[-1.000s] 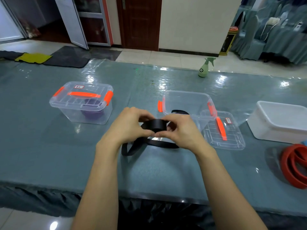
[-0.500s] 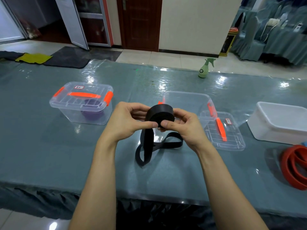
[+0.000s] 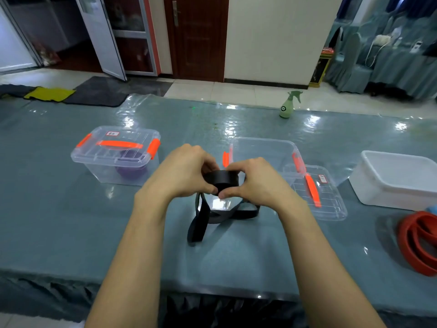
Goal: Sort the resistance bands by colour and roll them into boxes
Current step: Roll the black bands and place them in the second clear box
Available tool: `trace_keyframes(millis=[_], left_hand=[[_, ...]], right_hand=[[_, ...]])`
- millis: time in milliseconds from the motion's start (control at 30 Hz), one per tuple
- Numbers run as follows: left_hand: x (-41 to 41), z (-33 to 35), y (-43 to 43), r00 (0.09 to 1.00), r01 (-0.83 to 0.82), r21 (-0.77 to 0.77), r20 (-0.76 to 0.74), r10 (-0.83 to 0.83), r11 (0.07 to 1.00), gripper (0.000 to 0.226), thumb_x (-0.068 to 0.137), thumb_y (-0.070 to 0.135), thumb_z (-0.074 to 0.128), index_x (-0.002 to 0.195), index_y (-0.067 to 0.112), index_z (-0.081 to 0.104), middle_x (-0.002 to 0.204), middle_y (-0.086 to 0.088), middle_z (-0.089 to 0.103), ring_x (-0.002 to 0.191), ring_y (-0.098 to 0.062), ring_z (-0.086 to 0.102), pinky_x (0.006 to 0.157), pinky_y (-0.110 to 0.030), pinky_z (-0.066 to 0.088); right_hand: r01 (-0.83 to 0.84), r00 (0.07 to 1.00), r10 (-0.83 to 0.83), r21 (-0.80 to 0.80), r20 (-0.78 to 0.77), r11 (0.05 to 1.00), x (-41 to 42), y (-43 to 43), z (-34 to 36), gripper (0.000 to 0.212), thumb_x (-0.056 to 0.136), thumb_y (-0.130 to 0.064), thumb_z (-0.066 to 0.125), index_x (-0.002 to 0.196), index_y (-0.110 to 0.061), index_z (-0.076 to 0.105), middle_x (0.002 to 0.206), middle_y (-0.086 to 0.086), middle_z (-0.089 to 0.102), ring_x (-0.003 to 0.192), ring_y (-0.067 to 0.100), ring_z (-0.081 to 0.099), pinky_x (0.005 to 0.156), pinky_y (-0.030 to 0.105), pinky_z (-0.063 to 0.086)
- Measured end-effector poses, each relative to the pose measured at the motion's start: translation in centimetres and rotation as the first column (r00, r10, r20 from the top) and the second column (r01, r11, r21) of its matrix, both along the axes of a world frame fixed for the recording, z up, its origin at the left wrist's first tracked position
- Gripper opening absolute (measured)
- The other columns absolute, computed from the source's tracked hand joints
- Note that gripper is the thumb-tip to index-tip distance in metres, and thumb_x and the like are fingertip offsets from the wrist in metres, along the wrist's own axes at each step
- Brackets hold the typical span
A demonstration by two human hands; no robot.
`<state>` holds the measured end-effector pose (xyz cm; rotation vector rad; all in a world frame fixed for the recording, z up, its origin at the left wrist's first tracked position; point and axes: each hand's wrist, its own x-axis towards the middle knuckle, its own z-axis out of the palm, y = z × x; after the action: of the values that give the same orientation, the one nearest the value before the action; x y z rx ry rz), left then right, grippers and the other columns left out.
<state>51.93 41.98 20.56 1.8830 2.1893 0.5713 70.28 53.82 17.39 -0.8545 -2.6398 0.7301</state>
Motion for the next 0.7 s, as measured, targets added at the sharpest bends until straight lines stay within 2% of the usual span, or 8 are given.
trace_keyframes(millis=[100, 167, 233, 333, 400, 467, 567, 700], left_hand=[[-1.9, 4.4, 1.9, 0.999, 0.044, 0.074, 0.01, -0.045, 0.996, 0.035, 0.063, 0.028, 0.098, 0.096, 0.031, 0.085, 0.083, 0.014, 0.082, 0.081, -0.001, 0.076, 0.083, -0.037, 0.065], [-3.4, 7.9, 3.2, 0.992, 0.08, 0.19, 0.085, -0.097, 0.979, 0.039, 0.066, 0.024, 0.1, 0.101, 0.03, 0.084, 0.086, 0.013, 0.082, 0.082, 0.002, 0.076, 0.086, -0.036, 0.066], [-4.8, 11.3, 4.3, 0.97, 0.108, 0.321, 0.172, -0.17, 0.941, 0.039, 0.073, 0.024, 0.1, 0.108, 0.026, 0.084, 0.092, 0.009, 0.084, 0.089, -0.003, 0.08, 0.091, -0.037, 0.066], [-5.9, 15.7, 5.6, 0.923, 0.137, 0.411, 0.276, -0.267, 0.901, 0.031, 0.085, 0.033, 0.094, 0.113, 0.024, 0.083, 0.101, 0.003, 0.085, 0.101, -0.017, 0.082, 0.092, -0.035, 0.064], [-5.8, 18.2, 6.1, 0.874, 0.141, 0.491, 0.346, -0.341, 0.86, 0.035, 0.084, 0.039, 0.093, 0.115, 0.026, 0.083, 0.107, -0.001, 0.085, 0.106, -0.019, 0.081, 0.092, -0.031, 0.062], [-5.6, 20.7, 6.2, 0.847, 0.14, 0.573, 0.354, -0.398, 0.808, 0.042, 0.082, 0.048, 0.093, 0.117, 0.029, 0.083, 0.113, -0.001, 0.084, 0.112, -0.021, 0.079, 0.099, -0.039, 0.061], [-5.6, 23.7, 6.0, 0.857, 0.194, 0.58, 0.293, -0.424, 0.791, 0.041, 0.083, 0.047, 0.092, 0.119, 0.028, 0.083, 0.115, 0.0, 0.084, 0.115, -0.02, 0.078, 0.109, -0.048, 0.056], [-5.5, 25.1, 5.4, 0.881, 0.203, 0.535, 0.265, -0.392, 0.82, 0.04, 0.083, 0.039, 0.093, 0.119, 0.025, 0.083, 0.113, 0.002, 0.084, 0.113, -0.017, 0.079, 0.109, -0.047, 0.056]], right_hand=[[-0.019, 0.993, 0.016, -0.022, -0.114, 1.0, -1.0, 1.6, 4.2, 0.036, 0.071, -0.047, 0.097, 0.095, -0.027, 0.081, 0.063, -0.005, 0.072, 0.054, 0.008, 0.07, 0.064, 0.036, 0.062], [-0.032, 0.964, 0.02, -0.04, -0.264, 0.999, -1.3, 2.9, 8.1, 0.031, 0.073, -0.04, 0.099, 0.091, -0.023, 0.082, 0.066, -0.003, 0.074, 0.053, 0.012, 0.072, 0.056, 0.034, 0.061], [-0.054, 0.912, 0.022, -0.066, -0.409, 0.996, -1.6, 4.1, 12.2, 0.026, 0.074, -0.032, 0.1, 0.09, -0.02, 0.084, 0.07, 0.005, 0.077, 0.054, 0.018, 0.075, 0.053, 0.032, 0.061], [-0.094, 0.838, 0.016, -0.116, -0.545, 0.989, -1.8, 5.3, 17.8, 0.028, 0.077, -0.023, 0.098, 0.098, -0.01, 0.084, 0.079, 0.016, 0.079, 0.059, 0.026, 0.076, 0.06, 0.037, 0.063], [-0.138, 0.782, 0.018, -0.145, -0.622, 0.98, -2.0, 5.7, 20.7, 0.032, 0.08, -0.015, 0.094, 0.107, -0.002, 0.082, 0.088, 0.023, 0.079, 0.063, 0.033, 0.077, 0.063, 0.042, 0.064], [-0.184, 0.725, 0.029, -0.153, -0.688, 0.971, -2.0, 5.9, 23.1, 0.036, 0.083, -0.013, 0.092, 0.114, 0.001, 0.08, 0.095, 0.026, 0.08, 0.074, 0.042, 0.079, 0.063, 0.042, 0.067], [-0.21, 0.702, 0.069, -0.114, -0.709, 0.971, -1.8, 6.1, 25.5, 0.039, 0.085, -0.019, 0.09, 0.118, -0.002, 0.08, 0.101, 0.021, 0.081, 0.082, 0.04, 0.08, 0.065, 0.047, 0.068], [-0.275, 0.657, 0.089, -0.128, -0.749, 0.953, -1.5, 6.7, 26.2, 0.035, 0.087, -0.024, 0.09, 0.116, -0.006, 0.082, 0.098, 0.015, 0.083, 0.075, 0.031, 0.081, 0.064, 0.038, 0.065]])
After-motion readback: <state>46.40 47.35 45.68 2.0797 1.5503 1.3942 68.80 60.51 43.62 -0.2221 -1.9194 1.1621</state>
